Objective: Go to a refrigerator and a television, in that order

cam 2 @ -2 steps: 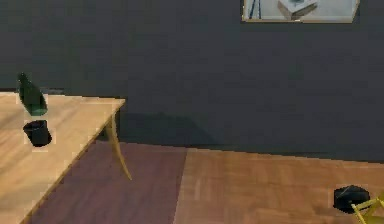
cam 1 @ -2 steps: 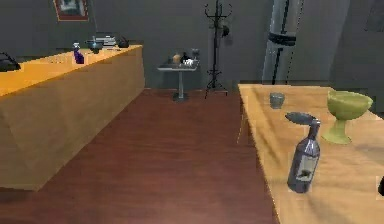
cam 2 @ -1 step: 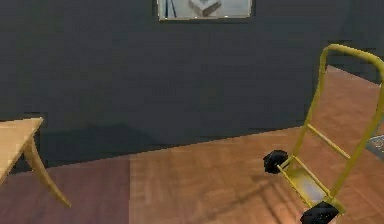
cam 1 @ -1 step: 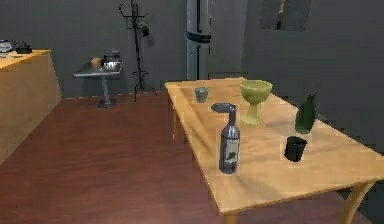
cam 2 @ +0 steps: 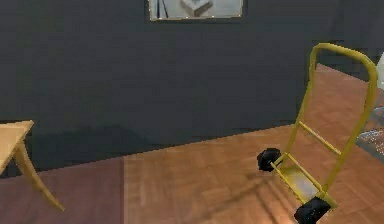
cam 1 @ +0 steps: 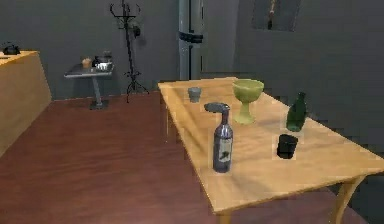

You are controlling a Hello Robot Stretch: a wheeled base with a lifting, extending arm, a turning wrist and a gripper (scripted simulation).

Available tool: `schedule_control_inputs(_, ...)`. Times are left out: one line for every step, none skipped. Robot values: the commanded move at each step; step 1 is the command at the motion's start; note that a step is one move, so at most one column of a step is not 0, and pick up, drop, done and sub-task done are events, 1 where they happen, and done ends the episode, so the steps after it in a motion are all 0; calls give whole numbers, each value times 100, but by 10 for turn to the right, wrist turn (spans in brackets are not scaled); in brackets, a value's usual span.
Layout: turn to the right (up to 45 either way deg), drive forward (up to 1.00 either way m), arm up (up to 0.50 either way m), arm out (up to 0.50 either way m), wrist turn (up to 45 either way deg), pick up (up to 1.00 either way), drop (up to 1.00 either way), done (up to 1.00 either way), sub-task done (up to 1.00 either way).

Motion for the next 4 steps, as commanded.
schedule_control_inputs(0, 25, 0, 0, 0, 0, 0, 0, 0)
schedule_control_inputs(-150, 0, 0, 0, 0, 0, 0, 0, 0)
schedule_control_inputs(0, 15, 0, 0, 0, 0, 0, 0, 0)
schedule_control_inputs(-60, 0, 0, 0, 0, 0, 0, 0, 0)
